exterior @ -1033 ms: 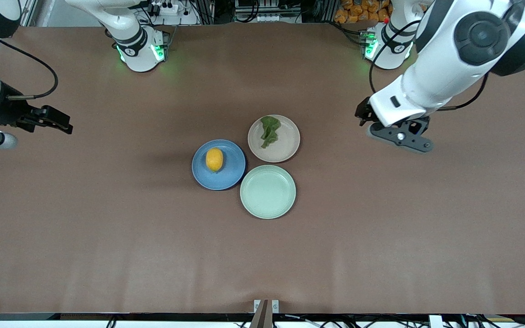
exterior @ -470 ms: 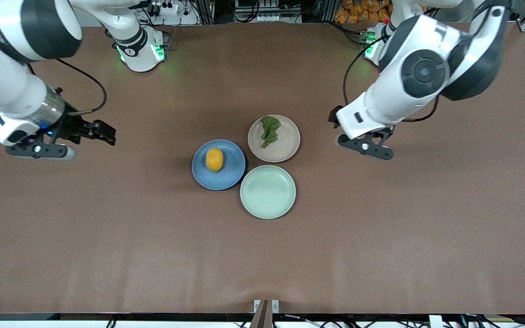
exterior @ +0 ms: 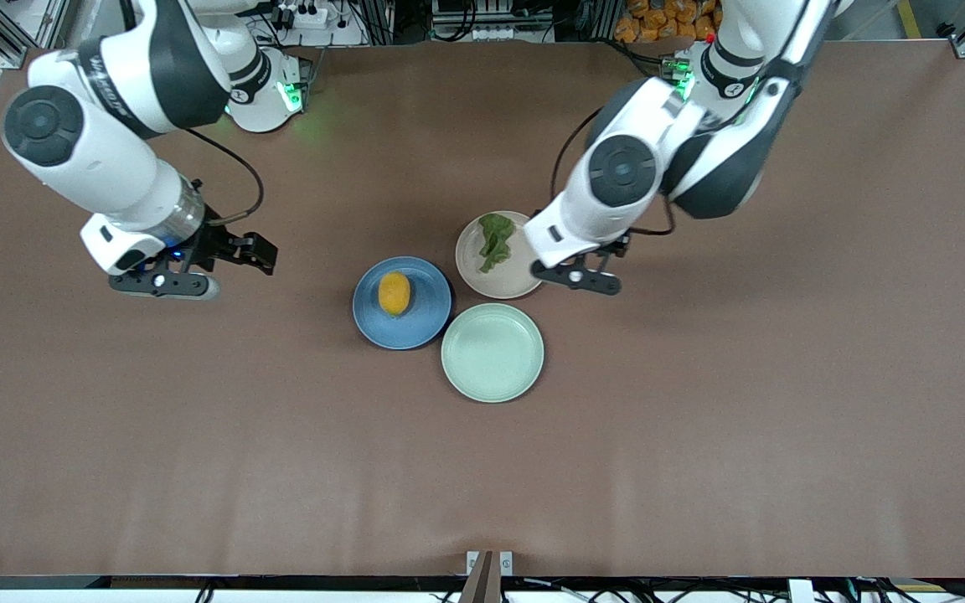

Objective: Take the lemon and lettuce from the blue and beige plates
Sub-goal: 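Reach the left gripper to the lettuce while the right gripper approaches the lemon, then lower the right gripper onto the lemon while the left gripper grasps lettuce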

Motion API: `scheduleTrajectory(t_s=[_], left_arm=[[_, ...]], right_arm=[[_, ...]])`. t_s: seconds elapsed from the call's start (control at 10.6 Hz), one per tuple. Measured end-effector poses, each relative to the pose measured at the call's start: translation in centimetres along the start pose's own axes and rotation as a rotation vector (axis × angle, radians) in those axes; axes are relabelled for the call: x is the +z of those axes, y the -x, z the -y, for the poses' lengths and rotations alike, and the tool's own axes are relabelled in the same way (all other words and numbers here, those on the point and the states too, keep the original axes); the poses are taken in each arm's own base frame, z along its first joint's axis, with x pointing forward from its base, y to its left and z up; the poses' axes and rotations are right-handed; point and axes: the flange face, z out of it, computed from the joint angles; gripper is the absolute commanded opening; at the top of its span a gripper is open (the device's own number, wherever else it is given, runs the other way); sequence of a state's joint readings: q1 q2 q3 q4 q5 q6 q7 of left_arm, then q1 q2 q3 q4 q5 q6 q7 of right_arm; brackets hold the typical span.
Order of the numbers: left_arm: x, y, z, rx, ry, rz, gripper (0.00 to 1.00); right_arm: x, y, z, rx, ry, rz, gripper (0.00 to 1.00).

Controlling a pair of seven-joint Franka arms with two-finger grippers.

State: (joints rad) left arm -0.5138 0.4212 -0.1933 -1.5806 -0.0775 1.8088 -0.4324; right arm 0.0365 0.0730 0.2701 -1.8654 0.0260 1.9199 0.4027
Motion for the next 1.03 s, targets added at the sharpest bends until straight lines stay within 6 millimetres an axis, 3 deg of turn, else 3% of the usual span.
scheduleTrajectory(t_s=[0.28, 0.56, 0.75, 1.03], left_arm=[[7.9, 0.5, -5.9, -0.015, -0.028, 0.05, 1.0], [15.7, 0.9, -9.7, 0.001, -0.047, 0.081, 1.0], [18.1, 1.1, -10.7, 0.01, -0.055, 0.092, 1.0], [18.9, 1.4, -11.1, 0.017, -0.061, 0.1, 1.0]], right_arm=[[2.9, 0.8, 2.0, 0.03, -0.014, -0.016, 1.0], [4.6, 1.5, 3.8, 0.062, -0.022, -0.01, 1.0], [6.4, 1.5, 5.0, 0.067, -0.033, -0.005, 1.0], [10.2, 1.0, 6.9, 0.08, -0.054, -0.004, 1.0]])
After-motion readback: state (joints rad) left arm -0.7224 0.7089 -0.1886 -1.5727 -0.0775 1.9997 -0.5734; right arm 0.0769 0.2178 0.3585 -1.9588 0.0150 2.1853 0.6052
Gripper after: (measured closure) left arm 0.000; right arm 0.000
